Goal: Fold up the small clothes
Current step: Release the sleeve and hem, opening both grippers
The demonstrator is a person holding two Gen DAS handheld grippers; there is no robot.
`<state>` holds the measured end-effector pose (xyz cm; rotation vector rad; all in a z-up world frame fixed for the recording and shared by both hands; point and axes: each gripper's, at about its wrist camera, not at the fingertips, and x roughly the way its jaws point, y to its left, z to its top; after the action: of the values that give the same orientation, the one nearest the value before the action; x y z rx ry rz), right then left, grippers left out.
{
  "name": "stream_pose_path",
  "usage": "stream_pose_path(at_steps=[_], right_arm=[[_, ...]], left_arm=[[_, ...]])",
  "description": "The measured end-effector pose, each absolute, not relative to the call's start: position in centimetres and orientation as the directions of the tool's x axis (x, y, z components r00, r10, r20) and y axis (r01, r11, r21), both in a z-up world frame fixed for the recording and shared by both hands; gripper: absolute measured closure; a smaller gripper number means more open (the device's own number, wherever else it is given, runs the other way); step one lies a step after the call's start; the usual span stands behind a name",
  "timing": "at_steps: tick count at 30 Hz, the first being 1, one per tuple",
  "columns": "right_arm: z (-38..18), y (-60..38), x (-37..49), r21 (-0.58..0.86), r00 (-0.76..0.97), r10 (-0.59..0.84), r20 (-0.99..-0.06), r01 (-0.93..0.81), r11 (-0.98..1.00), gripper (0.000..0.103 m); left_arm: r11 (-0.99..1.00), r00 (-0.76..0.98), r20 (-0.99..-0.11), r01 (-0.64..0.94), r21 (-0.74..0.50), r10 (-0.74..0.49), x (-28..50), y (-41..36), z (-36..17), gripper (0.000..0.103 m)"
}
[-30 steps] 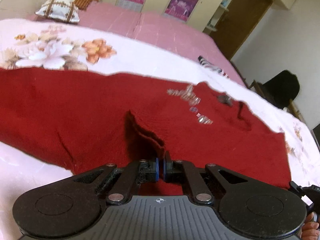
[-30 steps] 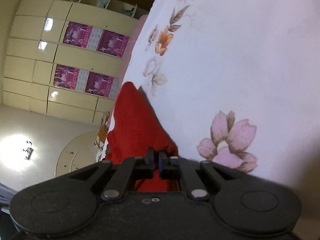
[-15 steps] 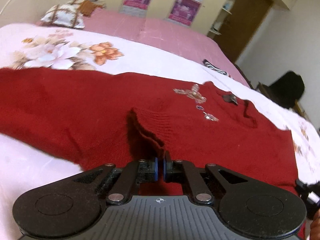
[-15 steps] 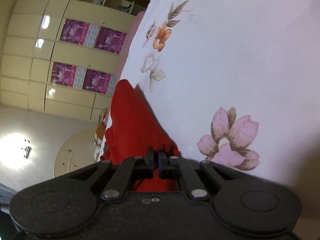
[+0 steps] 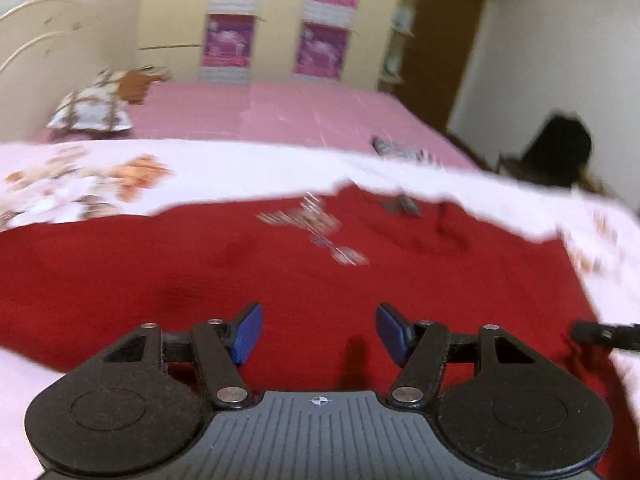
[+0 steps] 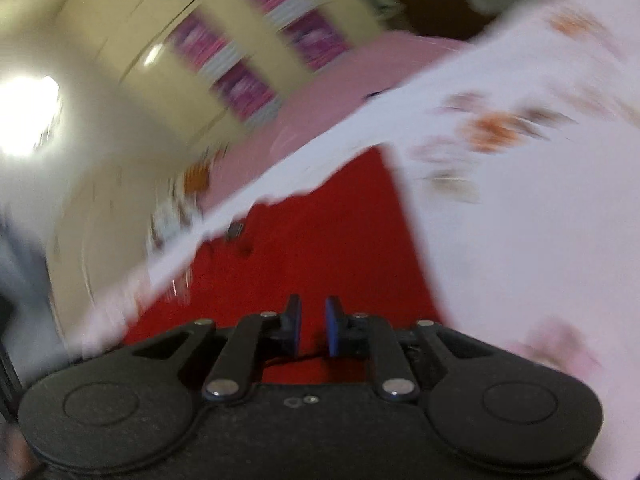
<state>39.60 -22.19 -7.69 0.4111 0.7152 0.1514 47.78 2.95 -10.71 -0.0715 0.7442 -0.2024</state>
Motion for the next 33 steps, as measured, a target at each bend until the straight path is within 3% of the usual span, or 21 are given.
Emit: stream_pose_path(at_steps=[4, 8, 10, 12, 13, 18, 22, 24, 25, 26, 28, 33], right_arm=[[-8.5, -17.9, 40.7, 0.208, 0.738, 0.238, -0.631, -0.135, 0.969, 0.082], [-8.4, -23.5, 40.2, 0.257, 0.750, 0.161, -0.641, 0.012, 0.966, 0.103], [-7.9, -25.9, 40.1, 0.318, 0.741, 0.188, -0.644, 0.037, 0.947, 0.103], [-7.0, -26.2, 40.5, 0.295, 0.766, 0.181, -0.617, 0.012, 0.956, 0.094], [-6.5, -26.1, 40.9, 0.281, 0.786, 0.174, -0.593, 0.000, 0.960, 0.082], [-6.4, -27.4, 46.0, 0.240, 0.809, 0.045, -0.586, 0.121, 0.963, 0.076], [-8.4, -31.0, 49.0, 0.455, 0.765, 0.184, -0.617, 0.156, 0.877, 0.073], [-9.4, -31.6, 49.6, 0.527, 0.748, 0.275, -0.604, 0.116, 0.842, 0.085], [-9.3, -31.5, 49.5, 0.494, 0.755, 0.255, -0.604, 0.104, 0.863, 0.095], [-8.8, -31.2, 49.2, 0.407, 0.764, 0.180, -0.619, 0.116, 0.906, 0.095], [-8.7, -31.3, 48.8, 0.341, 0.778, 0.109, -0.619, 0.141, 0.929, 0.096], [-8.7, -29.7, 49.1, 0.195, 0.752, 0.031, -0.658, 0.130, 0.972, 0.091]], left_arm=[[0.979, 0.733, -0.664, 0.203, 0.007, -0.147, 47.1, 0.9, -12.1, 0.031], [0.995, 0.737, -0.672, 0.096, -0.003, -0.073, 47.8, 5.0, -11.6, 0.027], [0.998, 0.740, -0.672, 0.051, 0.036, -0.013, 48.7, 5.9, -11.0, 0.027], [0.998, 0.748, -0.662, 0.058, 0.012, -0.036, 49.5, 5.9, -10.6, 0.027], [0.997, 0.753, -0.656, 0.073, 0.001, -0.055, 49.9, 5.4, -10.3, 0.027], [0.986, 0.762, -0.643, 0.152, 0.062, -0.077, 51.3, 1.8, -10.3, 0.027], [0.986, 0.738, -0.671, 0.149, 0.070, -0.064, 51.5, 1.6, -10.8, 0.027], [0.988, 0.734, -0.677, 0.134, 0.077, -0.047, 51.3, 2.2, -11.3, 0.027], [0.989, 0.736, -0.676, 0.127, 0.071, -0.045, 51.4, 2.4, -11.4, 0.026], [0.991, 0.738, -0.674, 0.111, 0.077, -0.030, 51.4, 2.6, -11.6, 0.024], [0.991, 0.741, -0.671, 0.086, 0.099, 0.003, 51.5, 2.8, -12.1, 0.007], [0.997, 0.730, -0.684, 0.059, 0.054, -0.007, 51.8, 3.6, -11.8, 0.006]])
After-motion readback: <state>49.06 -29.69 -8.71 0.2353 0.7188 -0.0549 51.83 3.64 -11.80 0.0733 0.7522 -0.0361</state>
